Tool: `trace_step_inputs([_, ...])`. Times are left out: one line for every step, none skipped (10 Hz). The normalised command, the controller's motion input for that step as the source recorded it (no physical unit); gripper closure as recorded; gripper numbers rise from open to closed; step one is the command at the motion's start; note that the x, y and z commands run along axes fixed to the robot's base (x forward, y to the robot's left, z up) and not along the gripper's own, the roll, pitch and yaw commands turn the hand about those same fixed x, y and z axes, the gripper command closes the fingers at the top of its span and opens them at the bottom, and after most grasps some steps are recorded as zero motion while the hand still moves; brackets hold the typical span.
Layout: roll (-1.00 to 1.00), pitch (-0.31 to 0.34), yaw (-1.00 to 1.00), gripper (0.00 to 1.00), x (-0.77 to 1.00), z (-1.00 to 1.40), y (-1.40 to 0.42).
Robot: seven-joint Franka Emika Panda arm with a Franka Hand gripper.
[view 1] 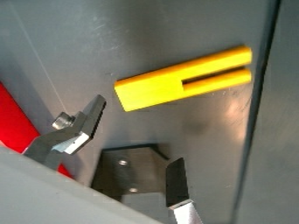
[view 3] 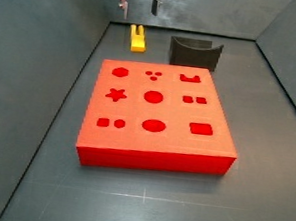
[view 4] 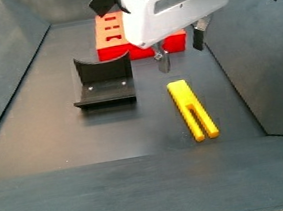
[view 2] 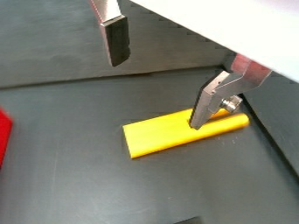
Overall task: Pick up the square-circle object. Move up. Rotate the square-circle object. Place the square-circle object on the fixture. Regrasp the square-circle object. Move to above the board. Insert the square-circle object.
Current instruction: Rotate the square-circle object.
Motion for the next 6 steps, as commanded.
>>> trace_step_inputs([0.00, -0.002, 1.00, 0.00, 0.03, -0.05, 0.00])
trace_step_inputs([0.00, -0.002, 1.00, 0.00, 0.03, -0.05, 0.00])
trace_step_inputs([0.00, -0.002, 1.00, 0.00, 0.03, -0.05, 0.00])
trace_step_inputs([0.00, -0.002, 1.00, 0.00, 0.03, -0.05, 0.00])
trace_step_inputs([0.00, -0.002, 1.00, 0.00, 0.03, -0.05, 0.00])
trace_step_inputs([0.00, -0.002, 1.00, 0.00, 0.03, -0.05, 0.00])
